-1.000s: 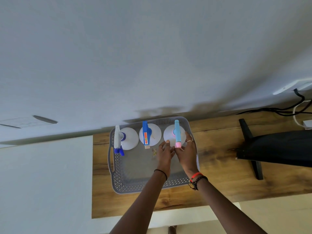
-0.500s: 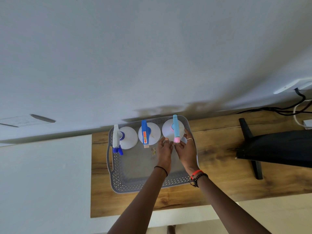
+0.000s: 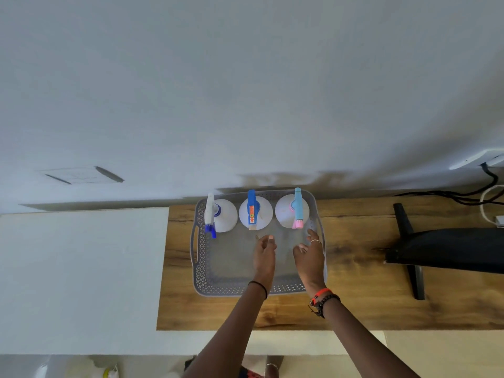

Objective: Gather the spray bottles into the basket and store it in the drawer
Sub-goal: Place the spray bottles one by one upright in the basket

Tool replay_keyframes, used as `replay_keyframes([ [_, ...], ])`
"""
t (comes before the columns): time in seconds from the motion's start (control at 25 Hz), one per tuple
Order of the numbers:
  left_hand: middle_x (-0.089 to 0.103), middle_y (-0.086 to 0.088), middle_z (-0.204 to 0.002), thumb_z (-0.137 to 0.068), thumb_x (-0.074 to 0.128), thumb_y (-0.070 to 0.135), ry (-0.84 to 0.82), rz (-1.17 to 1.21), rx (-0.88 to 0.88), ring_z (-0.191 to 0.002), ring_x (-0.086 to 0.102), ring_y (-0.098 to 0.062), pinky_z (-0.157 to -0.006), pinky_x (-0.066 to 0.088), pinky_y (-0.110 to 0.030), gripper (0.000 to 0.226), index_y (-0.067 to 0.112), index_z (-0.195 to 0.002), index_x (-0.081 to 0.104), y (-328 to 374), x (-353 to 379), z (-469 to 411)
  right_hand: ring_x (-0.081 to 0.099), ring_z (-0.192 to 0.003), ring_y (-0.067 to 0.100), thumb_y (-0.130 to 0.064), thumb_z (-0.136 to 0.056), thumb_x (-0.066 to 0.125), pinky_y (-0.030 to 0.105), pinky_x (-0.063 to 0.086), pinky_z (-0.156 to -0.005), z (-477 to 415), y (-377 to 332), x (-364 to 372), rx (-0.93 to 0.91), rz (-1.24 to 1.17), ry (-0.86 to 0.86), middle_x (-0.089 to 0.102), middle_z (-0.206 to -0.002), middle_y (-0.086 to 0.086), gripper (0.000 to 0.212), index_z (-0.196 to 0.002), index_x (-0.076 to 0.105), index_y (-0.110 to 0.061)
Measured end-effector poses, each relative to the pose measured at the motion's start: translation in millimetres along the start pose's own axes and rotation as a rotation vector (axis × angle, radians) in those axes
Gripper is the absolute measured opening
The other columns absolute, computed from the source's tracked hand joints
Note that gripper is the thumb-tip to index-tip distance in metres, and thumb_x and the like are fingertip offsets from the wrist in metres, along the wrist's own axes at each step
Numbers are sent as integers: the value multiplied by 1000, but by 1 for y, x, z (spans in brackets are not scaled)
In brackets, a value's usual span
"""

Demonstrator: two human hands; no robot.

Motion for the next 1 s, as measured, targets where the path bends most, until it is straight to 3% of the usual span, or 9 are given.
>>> replay_keyframes([
  [0.12, 57, 1, -107, -101, 43, 28, 34, -27, 51, -107, 55, -15, -94, 43, -27, 31, 8, -122, 55, -7, -20, 15, 57, -119, 28, 1, -90, 51, 24, 43, -91, 23, 1, 6, 40, -4, -25, 45, -143, 15, 54, -143, 37, -5],
  [0.4, 64, 3, -103, -100, 47, 28, 167, 13, 200, -105, 60, -17, -92, 46, -28, 20, 16, -107, 61, -29, -99, 54, 56, -117, 29, -2, -92, 46, 25, 43, -89, 93, 0, 49, -8, 81, -145, 44, -139, 15, 47, -139, 41, -5],
  [0.56, 65, 5, -105, -99, 46, 35, 245, 30, 203, -106, 60, -15, -80, 44, -16, 32, 11, -115, 62, -52, -167, 83, 55, -111, 22, -4, -94, 47, 29, 44, -95, 144, 1, 86, -63, 142, -236, 43, -139, 14, 45, -140, 41, -4],
  [0.64, 66, 3, -112, -99, 45, 38, 298, 12, 199, -109, 60, -15, -86, 44, -21, 38, 11, -120, 61, -67, -203, 98, 51, -103, 15, -6, -95, 47, 27, 42, -94, 172, 1, 104, -100, 176, -266, 45, -138, 12, 45, -139, 42, -6],
  [0.8, 65, -3, -121, -100, 44, 37, 384, 27, 198, -114, 59, -19, -101, 44, -32, 39, 10, -123, 60, -108, -278, 135, 56, -110, 22, -8, -95, 45, 26, 42, -90, 236, 14, 140, -150, 219, -324, 47, -136, 12, 44, -139, 43, -5],
  [1.0, 63, 6, -98, -99, 45, 36, 470, 95, 214, -96, 59, -15, -81, 45, -23, 37, 9, -119, 60, -181, -371, 190, 54, -100, 20, -9, -95, 45, 30, 45, -86, 324, 51, 179, -159, 248, -377, 51, -130, 14, 42, -136, 43, -4],
])
Point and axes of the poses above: each hand's wrist, its own z-axis away from the middle knuckle, its own x-axis out of the palm, y = z × x, the point moved 2 cm from there along -z, towards the middle knuckle
